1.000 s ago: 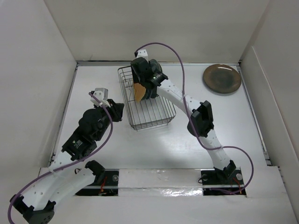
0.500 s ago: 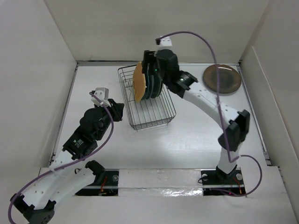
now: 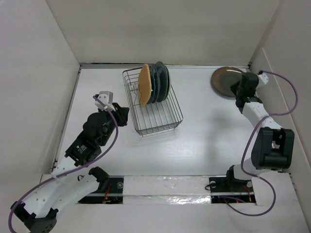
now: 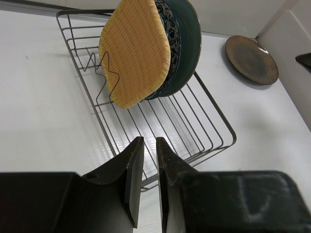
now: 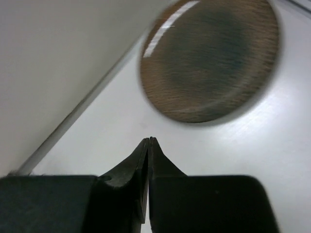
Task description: Load the plates into the dish rack
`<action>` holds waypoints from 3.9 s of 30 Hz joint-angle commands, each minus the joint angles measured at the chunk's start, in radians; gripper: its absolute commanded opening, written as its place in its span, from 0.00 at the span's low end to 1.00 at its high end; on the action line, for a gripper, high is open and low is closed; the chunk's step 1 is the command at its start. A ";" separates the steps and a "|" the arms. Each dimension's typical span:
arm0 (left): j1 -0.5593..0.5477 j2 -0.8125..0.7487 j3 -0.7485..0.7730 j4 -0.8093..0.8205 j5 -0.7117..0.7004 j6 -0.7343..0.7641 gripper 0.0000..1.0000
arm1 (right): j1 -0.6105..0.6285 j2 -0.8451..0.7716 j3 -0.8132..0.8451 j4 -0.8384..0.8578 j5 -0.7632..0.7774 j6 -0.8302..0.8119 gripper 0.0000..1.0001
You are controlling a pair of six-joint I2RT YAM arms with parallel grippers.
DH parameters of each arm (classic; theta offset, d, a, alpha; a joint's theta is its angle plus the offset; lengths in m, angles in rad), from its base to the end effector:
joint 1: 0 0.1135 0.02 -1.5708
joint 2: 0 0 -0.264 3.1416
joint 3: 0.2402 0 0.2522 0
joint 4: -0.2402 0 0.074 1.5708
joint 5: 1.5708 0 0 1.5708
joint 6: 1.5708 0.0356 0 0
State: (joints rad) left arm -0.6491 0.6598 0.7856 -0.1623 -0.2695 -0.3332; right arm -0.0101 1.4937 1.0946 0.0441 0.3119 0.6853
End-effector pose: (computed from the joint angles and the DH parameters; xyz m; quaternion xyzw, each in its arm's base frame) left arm 0.1293 -0.0862 0.3616 0.0201 0.7192 -0.2391 0.6521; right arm 0.3497 -0.0145 0.2993 0.3597 0.7321 0.0666 0.5746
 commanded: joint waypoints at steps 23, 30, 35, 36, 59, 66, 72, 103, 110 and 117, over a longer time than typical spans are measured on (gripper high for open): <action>-0.006 0.011 0.018 0.047 0.015 0.010 0.14 | -0.344 0.433 -0.084 0.356 -0.389 0.384 0.51; -0.006 0.024 0.021 0.053 0.016 0.011 0.14 | -0.335 0.477 0.034 0.222 -0.335 0.370 0.37; -0.006 0.024 0.023 0.053 0.010 0.011 0.14 | -0.335 0.528 0.151 0.123 -0.324 0.347 0.33; -0.006 0.024 0.023 0.053 0.009 0.011 0.14 | -0.335 0.533 0.162 0.094 -0.323 0.332 0.33; -0.006 -0.009 0.020 0.060 0.016 0.010 0.14 | -0.332 0.574 0.301 -0.211 -0.255 0.149 0.15; -0.006 -0.022 0.015 0.060 0.016 0.011 0.14 | -0.332 0.591 0.330 -0.243 -0.251 0.129 0.36; -0.006 -0.025 0.017 0.055 0.013 0.011 0.14 | -0.332 0.632 0.409 -0.325 -0.206 0.100 0.23; -0.006 -0.081 0.004 0.053 0.058 0.000 0.15 | -0.223 -0.094 -0.508 0.155 -0.387 0.105 0.00; -0.006 -0.085 0.003 0.055 0.064 0.000 0.15 | -0.246 -0.219 -0.556 0.166 -0.410 0.076 0.55; -0.006 -0.078 0.001 0.053 0.055 0.002 0.15 | -0.264 -0.084 -0.533 0.194 -0.490 0.028 0.58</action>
State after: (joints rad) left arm -0.6487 0.5850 0.7856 -0.1539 -0.2169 -0.3309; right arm -0.2672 1.3727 0.5323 0.1844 -0.1314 0.7578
